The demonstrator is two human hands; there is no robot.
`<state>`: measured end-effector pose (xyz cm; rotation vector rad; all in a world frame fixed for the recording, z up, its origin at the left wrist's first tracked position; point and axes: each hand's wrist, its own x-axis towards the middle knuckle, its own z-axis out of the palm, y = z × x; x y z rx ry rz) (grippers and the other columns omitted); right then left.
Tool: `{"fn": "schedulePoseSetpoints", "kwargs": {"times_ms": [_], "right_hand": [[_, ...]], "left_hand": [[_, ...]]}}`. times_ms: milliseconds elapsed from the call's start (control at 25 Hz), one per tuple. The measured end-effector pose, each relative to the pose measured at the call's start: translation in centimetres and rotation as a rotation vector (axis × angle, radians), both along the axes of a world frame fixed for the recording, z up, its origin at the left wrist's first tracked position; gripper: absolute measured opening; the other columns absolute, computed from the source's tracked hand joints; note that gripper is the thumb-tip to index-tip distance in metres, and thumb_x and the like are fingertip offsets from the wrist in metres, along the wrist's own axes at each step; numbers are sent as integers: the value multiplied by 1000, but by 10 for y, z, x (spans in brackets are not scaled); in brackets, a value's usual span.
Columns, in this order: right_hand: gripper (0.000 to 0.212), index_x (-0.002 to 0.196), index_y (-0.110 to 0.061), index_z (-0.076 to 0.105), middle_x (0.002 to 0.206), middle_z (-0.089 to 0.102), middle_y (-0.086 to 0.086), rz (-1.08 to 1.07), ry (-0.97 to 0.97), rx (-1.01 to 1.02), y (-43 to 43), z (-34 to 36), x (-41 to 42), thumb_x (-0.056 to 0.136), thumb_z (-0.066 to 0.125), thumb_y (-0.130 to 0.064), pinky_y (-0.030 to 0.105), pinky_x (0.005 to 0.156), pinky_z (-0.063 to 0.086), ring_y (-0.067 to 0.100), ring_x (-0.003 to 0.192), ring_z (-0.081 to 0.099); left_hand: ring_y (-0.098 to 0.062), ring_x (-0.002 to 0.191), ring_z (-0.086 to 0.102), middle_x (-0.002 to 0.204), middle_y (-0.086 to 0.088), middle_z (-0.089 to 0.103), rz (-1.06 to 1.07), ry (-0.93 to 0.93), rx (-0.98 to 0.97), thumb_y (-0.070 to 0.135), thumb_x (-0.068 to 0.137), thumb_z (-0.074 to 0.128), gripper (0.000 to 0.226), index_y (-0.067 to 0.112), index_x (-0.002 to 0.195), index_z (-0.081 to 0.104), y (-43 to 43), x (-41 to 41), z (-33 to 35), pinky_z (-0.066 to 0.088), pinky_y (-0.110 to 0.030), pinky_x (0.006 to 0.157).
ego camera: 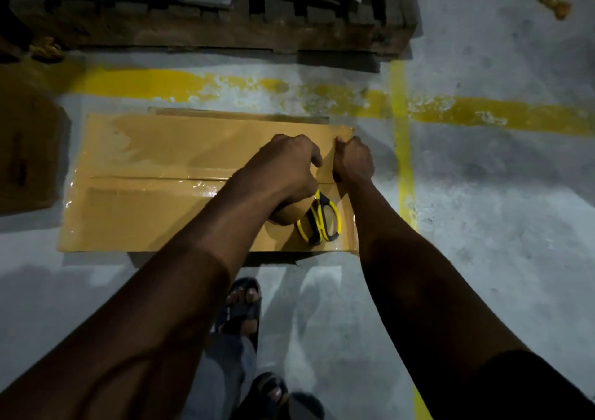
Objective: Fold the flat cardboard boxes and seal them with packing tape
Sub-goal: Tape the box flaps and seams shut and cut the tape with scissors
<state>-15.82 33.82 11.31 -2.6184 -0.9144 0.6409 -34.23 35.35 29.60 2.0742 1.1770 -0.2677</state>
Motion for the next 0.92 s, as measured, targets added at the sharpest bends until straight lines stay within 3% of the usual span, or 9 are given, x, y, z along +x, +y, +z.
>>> {"fn": "schedulePoseSetpoints", "kwargs": {"times_ms": [80, 160, 240, 320, 440, 520, 760, 920], "right_hand": [[65, 120, 2, 56, 125, 59, 28, -43, 152, -14, 2, -9, 16, 103, 27, -54, 44, 95, 44, 42, 118, 55], [73, 130, 0, 53, 135, 53, 26, -151, 223, -48, 4, -11, 25, 98, 34, -62, 44, 99, 41, 41, 125, 50], [74, 140, -7, 40, 144, 41, 21, -242, 135, -2, 8, -3, 26, 91, 52, -61, 48, 102, 39, 42, 131, 41], [72, 144, -17, 35, 148, 33, 13, -155, 57, 95, 15, 2, 31, 86, 64, -49, 53, 102, 38, 40, 134, 35], [54, 143, -32, 44, 147, 46, 5, 88, 81, 26, 26, 1, 46, 92, 60, -39, 53, 107, 31, 34, 136, 37], [42, 137, -36, 52, 140, 55, 6, 128, 40, -20, 26, -2, 46, 95, 54, -38, 51, 107, 34, 32, 133, 44], [36, 133, -28, 57, 130, 61, 13, -97, -68, 108, 17, -7, 9, 99, 47, -30, 49, 100, 43, 35, 123, 53], [27, 115, -21, 68, 116, 68, 13, -231, -120, 85, 19, -4, 4, 96, 56, -36, 42, 89, 51, 35, 111, 62]], "left_hand": [[-30, 121, 50, 141, -8, 46, -8, -9, -12, 8, 77, 60, 55, 31, 126, 58, 1, 2, 0, 48, -35, 92], [-29, 121, 51, 140, -8, 47, -2, -12, -19, 8, 78, 60, 54, 31, 126, 58, 2, 2, 0, 48, -34, 91], [-29, 120, 51, 138, -8, 48, 5, -9, -26, 8, 79, 59, 53, 31, 127, 58, 3, 0, -1, 47, -31, 87], [-29, 120, 51, 138, -8, 48, 4, -11, -29, 8, 79, 58, 53, 31, 127, 58, 3, -1, -1, 44, -29, 82], [-29, 120, 50, 137, -7, 48, -2, -26, -30, 8, 79, 59, 53, 30, 126, 58, 3, -4, -2, 46, -31, 86], [-28, 121, 49, 136, -7, 49, -6, -35, -35, 8, 78, 60, 52, 30, 126, 58, 4, -6, -3, 46, -32, 89], [-29, 121, 48, 138, -6, 46, -4, -32, -49, 6, 78, 60, 54, 31, 126, 57, 6, -5, 0, 45, -33, 85], [-30, 120, 49, 139, -7, 45, -5, -29, -50, 5, 80, 59, 55, 30, 128, 56, 1, -2, 7, 43, -32, 80]]}}
